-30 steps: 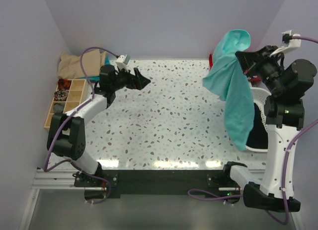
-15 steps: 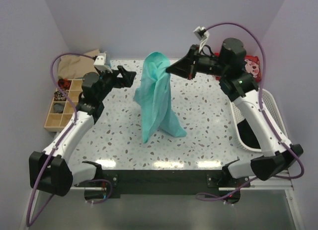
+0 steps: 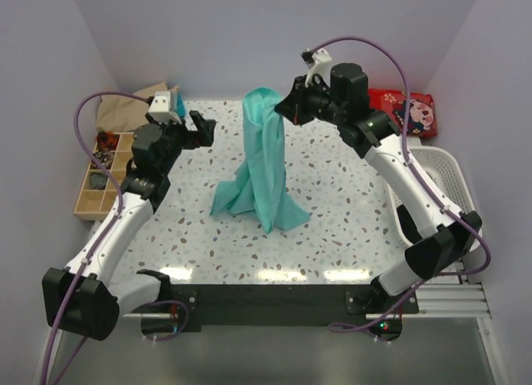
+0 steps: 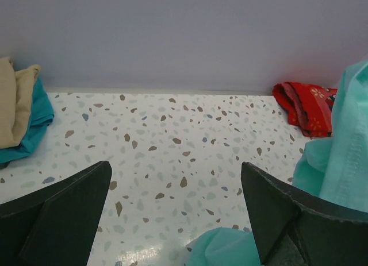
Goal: Fold and stack the t-shirts
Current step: Move the tshirt to the center of the board
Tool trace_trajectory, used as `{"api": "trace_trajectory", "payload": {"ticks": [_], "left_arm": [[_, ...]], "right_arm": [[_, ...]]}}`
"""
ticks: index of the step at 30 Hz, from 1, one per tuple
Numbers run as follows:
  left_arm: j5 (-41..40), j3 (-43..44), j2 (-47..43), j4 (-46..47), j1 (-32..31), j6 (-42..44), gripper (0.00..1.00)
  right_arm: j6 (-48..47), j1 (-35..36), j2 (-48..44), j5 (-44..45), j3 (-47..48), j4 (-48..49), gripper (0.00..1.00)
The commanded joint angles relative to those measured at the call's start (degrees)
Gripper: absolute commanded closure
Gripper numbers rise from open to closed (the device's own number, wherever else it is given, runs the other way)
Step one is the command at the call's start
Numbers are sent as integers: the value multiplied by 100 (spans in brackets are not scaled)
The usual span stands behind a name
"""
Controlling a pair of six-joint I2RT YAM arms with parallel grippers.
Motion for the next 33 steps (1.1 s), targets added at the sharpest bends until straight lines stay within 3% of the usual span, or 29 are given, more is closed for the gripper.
{"api": "trace_trajectory", "payload": {"ticks": [1,7,13,17,21,27,33], "left_arm": [[-34,209,204,28,-4,202,0],[405,402,678,256,-4,79,0],[714,420,1004,467,5,-79,0],[723,429,1022,476,5,-88,0],[548,429,943,336,5,-62,0],[21,323,609,142,198,-114,0],[-156,235,407,125,304,-255,0]], "right_arm": [[-706,-29,-269,2526,374,-323,100],[-1233,-29,-1446,4222,215,-76,100],[-1655,-29,-1572,4902,1180,-576,100],[-1349,-12,-793,3808,1902,-1077,100],[-796,93,-35,2682,1913,-1088,100],[-513,857,1097,2248,1140,-736,100],[-512,1868,2137,2248,1085,-727,100]]}}
